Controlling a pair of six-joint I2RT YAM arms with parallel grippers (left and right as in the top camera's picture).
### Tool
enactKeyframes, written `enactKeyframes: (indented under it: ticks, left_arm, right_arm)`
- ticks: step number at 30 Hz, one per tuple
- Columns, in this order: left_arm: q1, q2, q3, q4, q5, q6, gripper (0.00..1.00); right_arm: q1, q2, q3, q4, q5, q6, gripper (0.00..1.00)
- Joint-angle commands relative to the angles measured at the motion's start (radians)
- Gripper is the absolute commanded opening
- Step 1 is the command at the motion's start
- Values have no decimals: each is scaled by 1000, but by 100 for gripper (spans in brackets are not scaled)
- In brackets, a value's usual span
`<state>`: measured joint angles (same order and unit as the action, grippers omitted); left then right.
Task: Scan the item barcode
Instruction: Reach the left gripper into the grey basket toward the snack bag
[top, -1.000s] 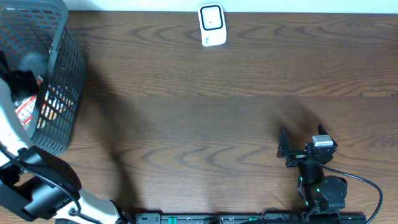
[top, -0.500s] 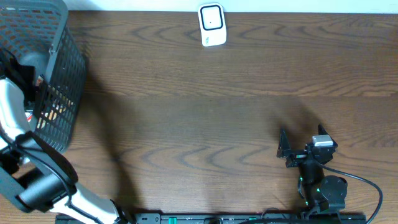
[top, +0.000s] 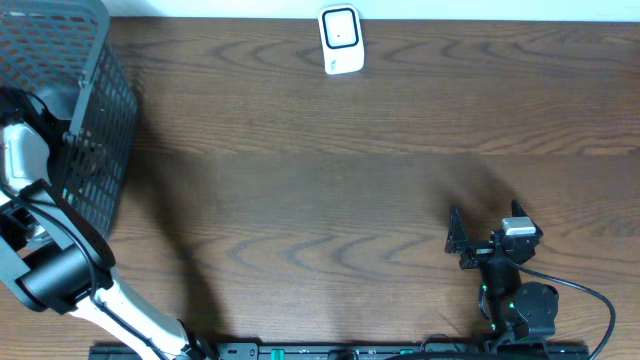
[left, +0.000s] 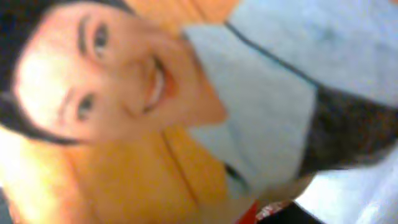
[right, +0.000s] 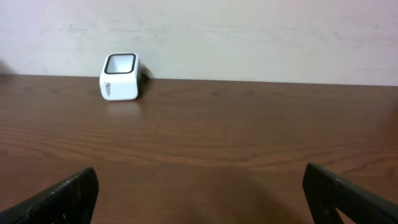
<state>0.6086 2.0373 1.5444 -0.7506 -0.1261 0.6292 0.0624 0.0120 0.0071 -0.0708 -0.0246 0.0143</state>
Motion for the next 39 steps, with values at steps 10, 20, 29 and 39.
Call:
enactKeyframes:
  ticks: [10,20,29,39]
  left_arm:
    - [3,-245,68,20,153,-236,33]
    - [3,-517,68,213,274,-475,25]
    - [-31,-745,68,589,599,-977,26]
    - [-243,-771,68,552,529,-835,38]
  right_arm:
    - [5,-5,-2,-5,7,-4,99]
    - [5,-5,-2,-5,7,-4,99]
    - [5,-5,-2,-5,7,-4,99]
    - [5,-5,-2,-5,7,-4,99]
